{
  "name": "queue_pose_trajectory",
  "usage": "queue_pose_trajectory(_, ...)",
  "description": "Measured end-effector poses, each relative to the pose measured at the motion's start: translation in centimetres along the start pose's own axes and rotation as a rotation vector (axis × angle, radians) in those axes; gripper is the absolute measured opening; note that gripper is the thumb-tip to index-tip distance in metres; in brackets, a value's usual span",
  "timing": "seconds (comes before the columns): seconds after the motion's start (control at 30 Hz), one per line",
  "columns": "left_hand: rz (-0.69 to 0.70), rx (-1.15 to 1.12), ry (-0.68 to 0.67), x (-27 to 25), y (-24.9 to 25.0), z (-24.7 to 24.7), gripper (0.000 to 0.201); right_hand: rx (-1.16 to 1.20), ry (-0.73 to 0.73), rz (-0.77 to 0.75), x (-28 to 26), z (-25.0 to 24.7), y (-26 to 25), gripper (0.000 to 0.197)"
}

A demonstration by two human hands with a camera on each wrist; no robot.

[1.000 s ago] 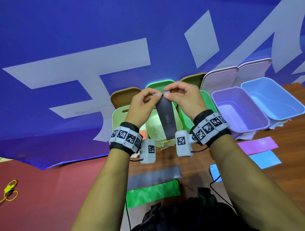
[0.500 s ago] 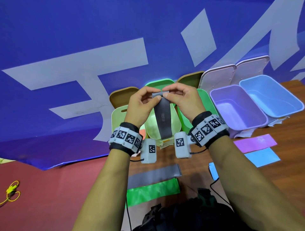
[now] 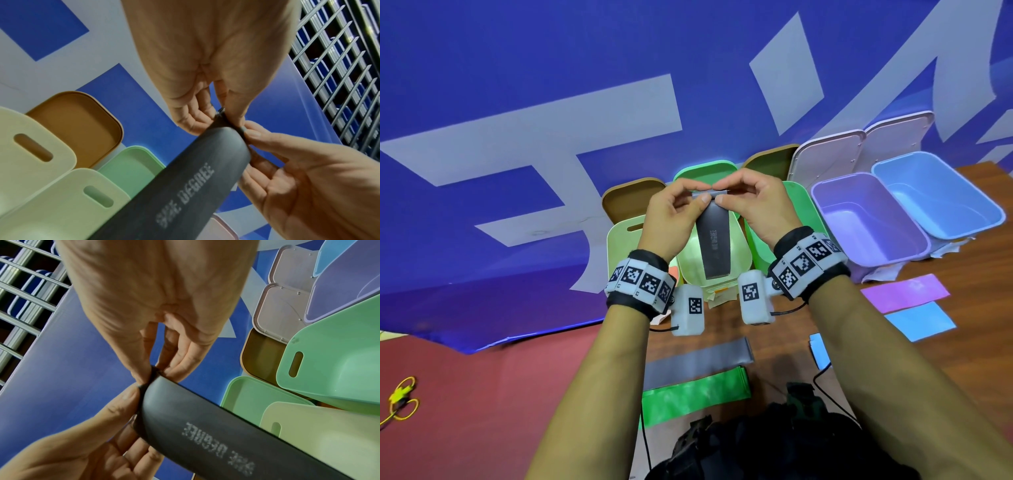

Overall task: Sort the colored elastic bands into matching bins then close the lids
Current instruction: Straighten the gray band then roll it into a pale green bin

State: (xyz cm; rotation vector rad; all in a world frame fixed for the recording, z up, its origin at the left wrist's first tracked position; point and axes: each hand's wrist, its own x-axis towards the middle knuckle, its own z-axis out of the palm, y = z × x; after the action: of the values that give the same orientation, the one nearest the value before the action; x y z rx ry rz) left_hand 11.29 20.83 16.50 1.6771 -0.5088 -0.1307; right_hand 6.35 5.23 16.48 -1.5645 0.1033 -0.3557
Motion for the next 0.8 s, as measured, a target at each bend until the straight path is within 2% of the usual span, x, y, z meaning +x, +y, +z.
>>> queue_pose_trajectory(0.27,-0.009,-0.038,0.015,0.19,0.31,-0.39,0.019,0.024,-0.012,0.012,0.33,-0.18,-0.68,0.017)
queue_pose_trajectory(0.37,-0.059,-0.049,0.028,0.19,0.27,-0.40,0.011,0.006,-0.009,0.001,0.46,-0.20,-0.95,0.017)
queue_pose_trajectory(0.43,-0.039,-0.022,0.019,0.28,0.26,-0.40,0.006,-0.015,-0.011,-0.015,0.49,-0.07,-0.92,0.017)
queue_pose_trajectory(0.63,0.034,-0.025,-0.010,0.61,0.44,-0.59,0.015,0.017,-0.029,-0.033,0.42,-0.24,-0.80,0.022)
queue_pose_trajectory(0.8,0.038,-0.038,0.005,0.41,0.56,-0.30,0.016,0.038,-0.007,-0.017,0.25,-0.30,-0.71,0.014)
